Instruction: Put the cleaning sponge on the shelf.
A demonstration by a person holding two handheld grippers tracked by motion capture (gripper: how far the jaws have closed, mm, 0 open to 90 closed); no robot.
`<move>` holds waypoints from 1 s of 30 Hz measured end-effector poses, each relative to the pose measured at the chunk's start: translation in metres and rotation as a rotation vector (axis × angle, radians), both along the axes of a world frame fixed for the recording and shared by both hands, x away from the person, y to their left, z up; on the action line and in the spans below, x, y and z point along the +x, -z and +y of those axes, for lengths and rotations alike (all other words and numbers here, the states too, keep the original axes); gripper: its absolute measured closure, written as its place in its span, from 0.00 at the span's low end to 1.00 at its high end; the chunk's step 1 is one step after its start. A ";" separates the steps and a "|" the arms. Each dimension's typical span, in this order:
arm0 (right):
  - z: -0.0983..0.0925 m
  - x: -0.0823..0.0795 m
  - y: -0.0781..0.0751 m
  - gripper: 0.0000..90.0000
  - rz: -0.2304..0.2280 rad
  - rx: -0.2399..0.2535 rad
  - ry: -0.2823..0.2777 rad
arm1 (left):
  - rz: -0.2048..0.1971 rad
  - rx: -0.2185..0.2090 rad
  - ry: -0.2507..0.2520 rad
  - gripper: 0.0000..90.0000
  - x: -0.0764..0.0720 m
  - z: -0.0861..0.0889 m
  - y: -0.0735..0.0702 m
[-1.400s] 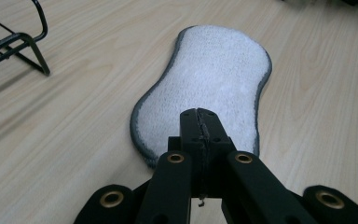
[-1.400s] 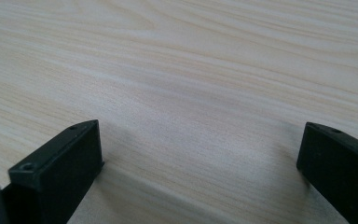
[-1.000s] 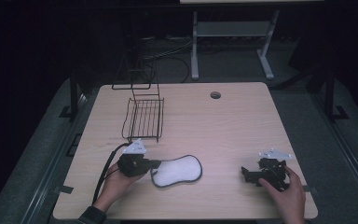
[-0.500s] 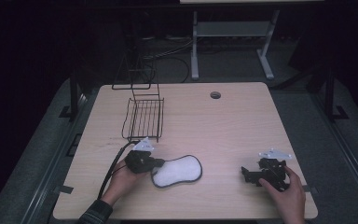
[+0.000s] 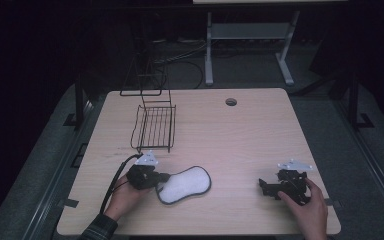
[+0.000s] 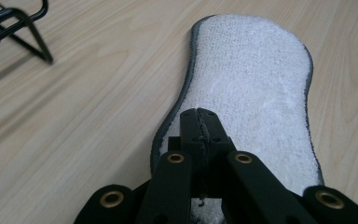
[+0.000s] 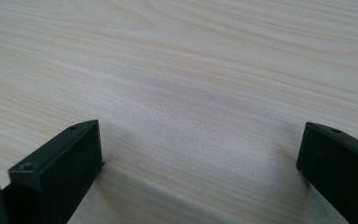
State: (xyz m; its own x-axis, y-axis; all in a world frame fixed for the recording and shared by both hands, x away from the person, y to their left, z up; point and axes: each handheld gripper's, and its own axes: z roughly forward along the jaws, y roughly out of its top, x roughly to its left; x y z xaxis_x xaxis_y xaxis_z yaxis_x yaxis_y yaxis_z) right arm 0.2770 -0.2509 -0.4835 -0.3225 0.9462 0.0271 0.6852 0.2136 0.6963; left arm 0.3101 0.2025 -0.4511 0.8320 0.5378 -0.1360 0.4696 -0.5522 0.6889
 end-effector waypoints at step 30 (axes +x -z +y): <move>0.000 0.000 0.000 0.00 0.000 0.000 0.000 | 0.014 0.002 -0.108 1.00 -0.037 0.057 -0.002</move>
State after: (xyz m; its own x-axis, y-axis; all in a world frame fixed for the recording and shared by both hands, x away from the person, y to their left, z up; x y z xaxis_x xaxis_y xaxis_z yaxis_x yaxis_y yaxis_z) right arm 0.2770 -0.2508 -0.4835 -0.3224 0.9462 0.0269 0.6852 0.2137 0.6964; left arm 0.2728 0.2595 -0.4493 0.7676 0.6242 -0.1457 0.5355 -0.4996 0.6809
